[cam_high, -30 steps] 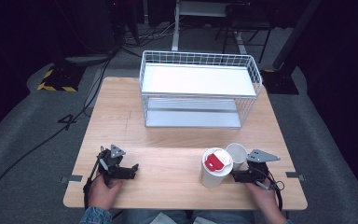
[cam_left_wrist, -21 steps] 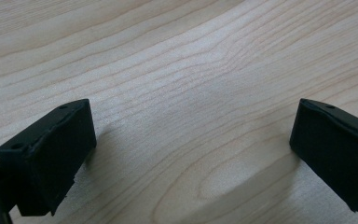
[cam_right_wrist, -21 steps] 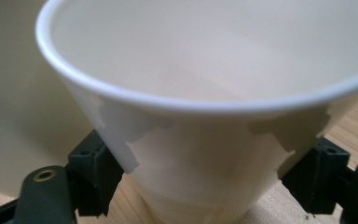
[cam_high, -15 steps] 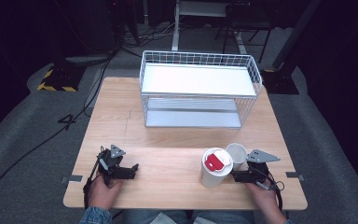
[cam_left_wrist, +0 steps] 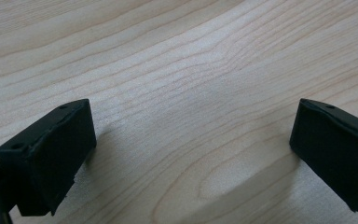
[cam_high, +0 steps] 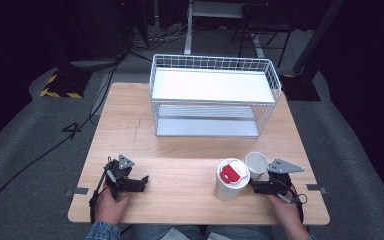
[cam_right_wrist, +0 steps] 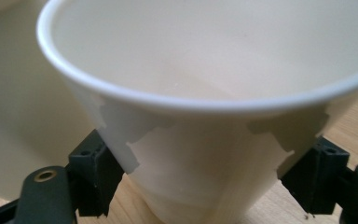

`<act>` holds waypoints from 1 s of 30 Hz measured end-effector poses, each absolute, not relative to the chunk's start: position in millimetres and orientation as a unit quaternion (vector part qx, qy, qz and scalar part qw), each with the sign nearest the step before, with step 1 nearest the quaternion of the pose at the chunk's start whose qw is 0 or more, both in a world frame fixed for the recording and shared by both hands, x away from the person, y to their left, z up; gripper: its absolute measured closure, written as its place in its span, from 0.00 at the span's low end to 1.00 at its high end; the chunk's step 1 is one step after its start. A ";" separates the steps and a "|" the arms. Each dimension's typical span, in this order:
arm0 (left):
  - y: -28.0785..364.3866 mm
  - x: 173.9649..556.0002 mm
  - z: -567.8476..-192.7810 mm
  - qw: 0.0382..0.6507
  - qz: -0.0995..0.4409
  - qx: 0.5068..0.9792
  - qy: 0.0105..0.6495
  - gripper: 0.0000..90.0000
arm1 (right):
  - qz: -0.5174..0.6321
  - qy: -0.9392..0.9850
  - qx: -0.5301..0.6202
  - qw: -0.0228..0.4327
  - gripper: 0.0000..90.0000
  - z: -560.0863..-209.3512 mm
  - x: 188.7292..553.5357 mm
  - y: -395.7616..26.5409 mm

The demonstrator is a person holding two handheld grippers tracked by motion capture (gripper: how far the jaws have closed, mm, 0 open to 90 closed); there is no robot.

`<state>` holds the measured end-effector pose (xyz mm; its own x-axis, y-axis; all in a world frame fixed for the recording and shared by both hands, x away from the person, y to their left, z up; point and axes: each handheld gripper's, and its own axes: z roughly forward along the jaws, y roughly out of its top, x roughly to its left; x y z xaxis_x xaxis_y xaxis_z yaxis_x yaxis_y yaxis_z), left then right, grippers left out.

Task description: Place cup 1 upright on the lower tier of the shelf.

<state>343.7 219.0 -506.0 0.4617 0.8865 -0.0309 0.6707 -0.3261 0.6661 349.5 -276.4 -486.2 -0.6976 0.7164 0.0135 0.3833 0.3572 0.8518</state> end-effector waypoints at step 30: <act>219.1 341.6 -506.1 0.313 0.174 0.795 0.490 0.01 | 0.456 0.807 0.323 0.192 0.25 -428.3 386.4 -266.9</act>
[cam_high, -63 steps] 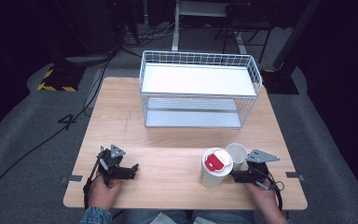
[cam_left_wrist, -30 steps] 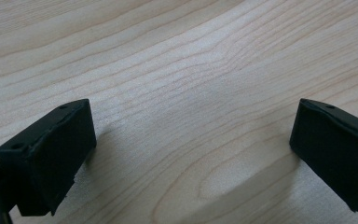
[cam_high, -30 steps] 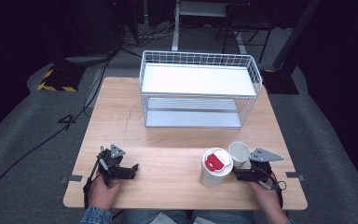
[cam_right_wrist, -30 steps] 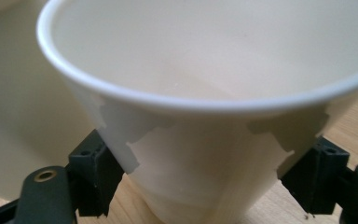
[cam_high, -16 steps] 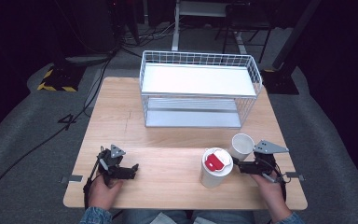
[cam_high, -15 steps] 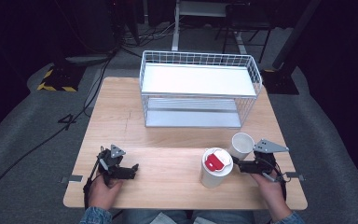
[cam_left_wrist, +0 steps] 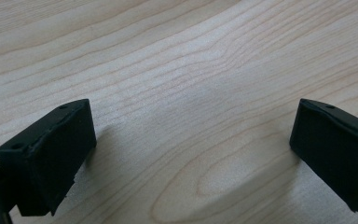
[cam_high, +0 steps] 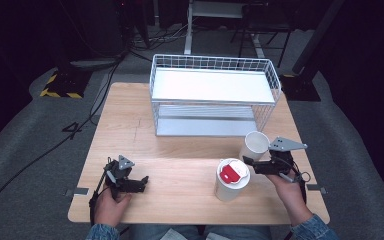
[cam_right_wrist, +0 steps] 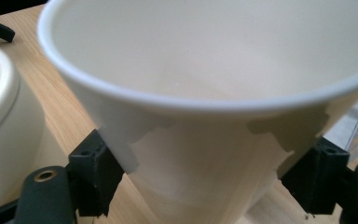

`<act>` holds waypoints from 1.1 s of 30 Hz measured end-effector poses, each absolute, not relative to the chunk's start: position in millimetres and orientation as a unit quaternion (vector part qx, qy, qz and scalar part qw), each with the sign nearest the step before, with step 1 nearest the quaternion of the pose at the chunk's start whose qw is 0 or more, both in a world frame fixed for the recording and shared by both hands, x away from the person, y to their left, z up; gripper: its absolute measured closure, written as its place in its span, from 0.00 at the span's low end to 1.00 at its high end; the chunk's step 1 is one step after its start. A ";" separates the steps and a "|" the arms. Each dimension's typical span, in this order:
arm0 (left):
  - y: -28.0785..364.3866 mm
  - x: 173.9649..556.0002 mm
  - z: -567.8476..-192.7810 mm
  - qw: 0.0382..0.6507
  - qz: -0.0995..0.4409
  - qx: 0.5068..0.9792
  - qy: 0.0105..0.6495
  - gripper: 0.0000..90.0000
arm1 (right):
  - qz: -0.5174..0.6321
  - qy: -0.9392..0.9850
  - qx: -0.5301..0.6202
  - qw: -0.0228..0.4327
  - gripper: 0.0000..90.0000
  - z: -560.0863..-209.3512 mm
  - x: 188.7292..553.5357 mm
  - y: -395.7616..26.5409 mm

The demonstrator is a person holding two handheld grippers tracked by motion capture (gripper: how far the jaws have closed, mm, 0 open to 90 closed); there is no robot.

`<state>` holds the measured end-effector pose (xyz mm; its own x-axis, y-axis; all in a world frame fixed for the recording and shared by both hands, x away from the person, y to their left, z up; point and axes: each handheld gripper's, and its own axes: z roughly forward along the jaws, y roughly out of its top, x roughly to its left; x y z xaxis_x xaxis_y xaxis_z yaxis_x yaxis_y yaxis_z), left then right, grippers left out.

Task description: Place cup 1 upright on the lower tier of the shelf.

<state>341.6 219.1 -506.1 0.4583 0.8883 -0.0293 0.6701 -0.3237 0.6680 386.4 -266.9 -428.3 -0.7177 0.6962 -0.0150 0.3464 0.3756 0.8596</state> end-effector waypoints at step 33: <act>219.1 342.2 -506.1 0.313 0.173 0.797 0.488 0.01 | 0.451 0.816 0.312 0.182 0.25 -410.9 457.6 -206.4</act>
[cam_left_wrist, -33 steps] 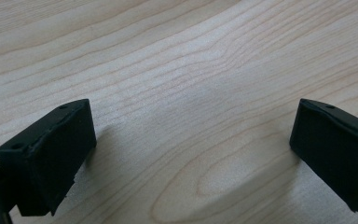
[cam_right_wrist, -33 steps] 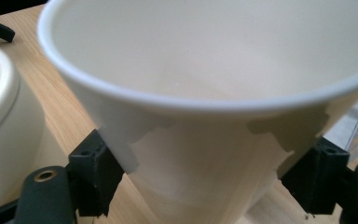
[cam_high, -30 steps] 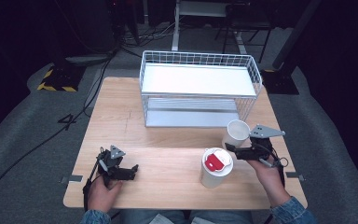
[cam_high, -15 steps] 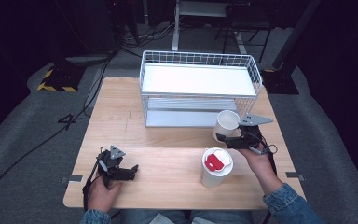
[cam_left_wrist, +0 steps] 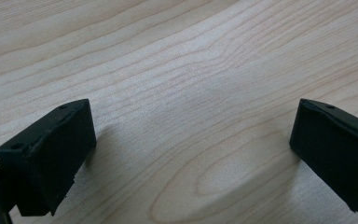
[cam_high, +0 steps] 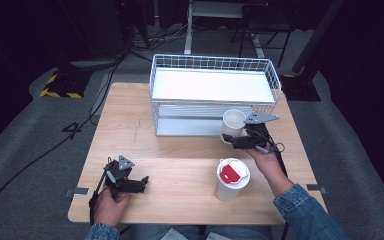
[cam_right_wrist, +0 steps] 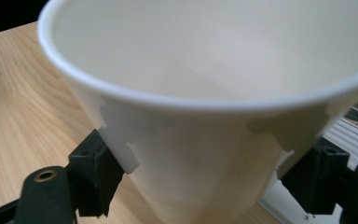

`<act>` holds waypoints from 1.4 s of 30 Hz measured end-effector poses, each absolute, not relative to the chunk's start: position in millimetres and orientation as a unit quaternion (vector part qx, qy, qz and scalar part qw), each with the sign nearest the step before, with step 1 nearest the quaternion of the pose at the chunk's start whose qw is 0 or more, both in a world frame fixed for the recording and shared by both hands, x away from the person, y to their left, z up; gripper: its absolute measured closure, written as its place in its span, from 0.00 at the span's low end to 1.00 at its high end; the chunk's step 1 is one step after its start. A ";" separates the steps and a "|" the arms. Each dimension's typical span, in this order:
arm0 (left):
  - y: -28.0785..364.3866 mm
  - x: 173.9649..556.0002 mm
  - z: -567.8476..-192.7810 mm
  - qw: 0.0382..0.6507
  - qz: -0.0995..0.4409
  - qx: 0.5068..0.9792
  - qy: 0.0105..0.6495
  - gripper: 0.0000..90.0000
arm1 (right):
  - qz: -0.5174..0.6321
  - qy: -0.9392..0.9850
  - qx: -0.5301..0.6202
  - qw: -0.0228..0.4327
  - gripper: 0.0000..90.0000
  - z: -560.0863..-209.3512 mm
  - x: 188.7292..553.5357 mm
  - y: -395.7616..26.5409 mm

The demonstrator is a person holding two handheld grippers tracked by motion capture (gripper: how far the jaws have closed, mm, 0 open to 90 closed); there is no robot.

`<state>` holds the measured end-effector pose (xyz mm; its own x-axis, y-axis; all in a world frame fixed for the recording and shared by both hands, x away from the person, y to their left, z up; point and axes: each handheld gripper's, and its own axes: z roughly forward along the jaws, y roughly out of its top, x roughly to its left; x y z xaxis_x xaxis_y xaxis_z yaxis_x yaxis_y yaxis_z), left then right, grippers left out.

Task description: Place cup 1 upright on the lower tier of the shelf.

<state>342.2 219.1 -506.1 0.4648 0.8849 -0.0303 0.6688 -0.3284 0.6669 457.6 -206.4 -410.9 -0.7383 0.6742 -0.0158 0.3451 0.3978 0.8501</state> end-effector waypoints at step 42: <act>219.3 342.4 -506.1 0.313 0.172 0.798 0.486 0.01 | 0.459 0.790 0.344 0.217 0.25 -454.4 513.4 -175.5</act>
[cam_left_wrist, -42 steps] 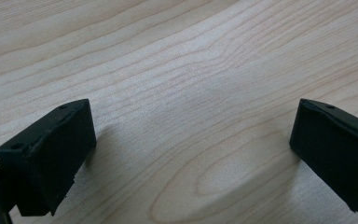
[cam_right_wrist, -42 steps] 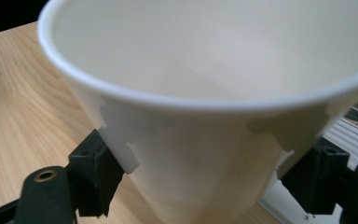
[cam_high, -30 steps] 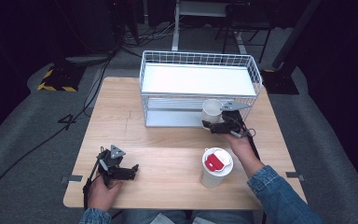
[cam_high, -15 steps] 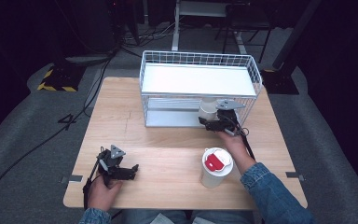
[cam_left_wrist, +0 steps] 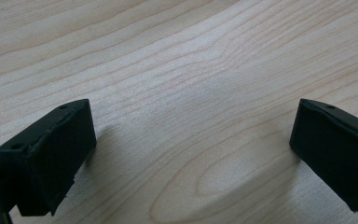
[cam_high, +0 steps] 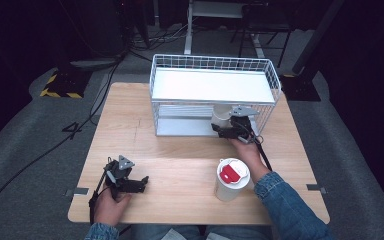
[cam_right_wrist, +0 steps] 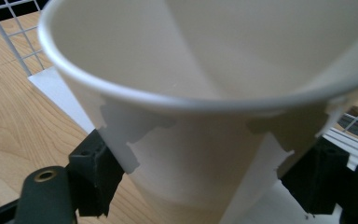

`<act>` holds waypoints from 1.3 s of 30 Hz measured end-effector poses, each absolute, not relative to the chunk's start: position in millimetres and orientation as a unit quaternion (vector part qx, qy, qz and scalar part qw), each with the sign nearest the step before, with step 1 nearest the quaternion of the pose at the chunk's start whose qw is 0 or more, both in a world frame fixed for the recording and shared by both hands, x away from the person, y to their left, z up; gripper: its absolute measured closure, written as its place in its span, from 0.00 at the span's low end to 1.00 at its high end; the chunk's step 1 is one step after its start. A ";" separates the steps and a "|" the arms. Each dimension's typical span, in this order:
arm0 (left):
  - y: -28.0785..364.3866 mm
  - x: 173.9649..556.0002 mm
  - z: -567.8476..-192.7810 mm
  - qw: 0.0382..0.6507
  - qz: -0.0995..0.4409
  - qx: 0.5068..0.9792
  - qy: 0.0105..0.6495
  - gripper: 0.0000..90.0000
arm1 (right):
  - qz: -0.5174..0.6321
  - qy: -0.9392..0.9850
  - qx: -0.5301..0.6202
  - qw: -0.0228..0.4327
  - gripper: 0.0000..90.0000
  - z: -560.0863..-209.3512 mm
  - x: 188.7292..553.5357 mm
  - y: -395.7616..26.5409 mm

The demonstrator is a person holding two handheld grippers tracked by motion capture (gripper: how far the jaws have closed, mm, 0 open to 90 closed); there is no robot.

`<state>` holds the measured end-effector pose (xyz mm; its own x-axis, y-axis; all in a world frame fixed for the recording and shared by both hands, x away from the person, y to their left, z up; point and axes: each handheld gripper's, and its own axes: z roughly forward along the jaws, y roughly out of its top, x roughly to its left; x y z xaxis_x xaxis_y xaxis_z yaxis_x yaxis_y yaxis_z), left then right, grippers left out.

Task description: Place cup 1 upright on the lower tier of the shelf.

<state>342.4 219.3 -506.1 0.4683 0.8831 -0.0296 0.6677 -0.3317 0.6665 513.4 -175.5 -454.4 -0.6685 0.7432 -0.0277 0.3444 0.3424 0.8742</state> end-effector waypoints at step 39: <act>219.3 342.4 -506.0 0.313 0.172 0.798 0.486 0.01 | 0.448 0.781 0.384 0.207 0.22 -478.7 543.2 -170.3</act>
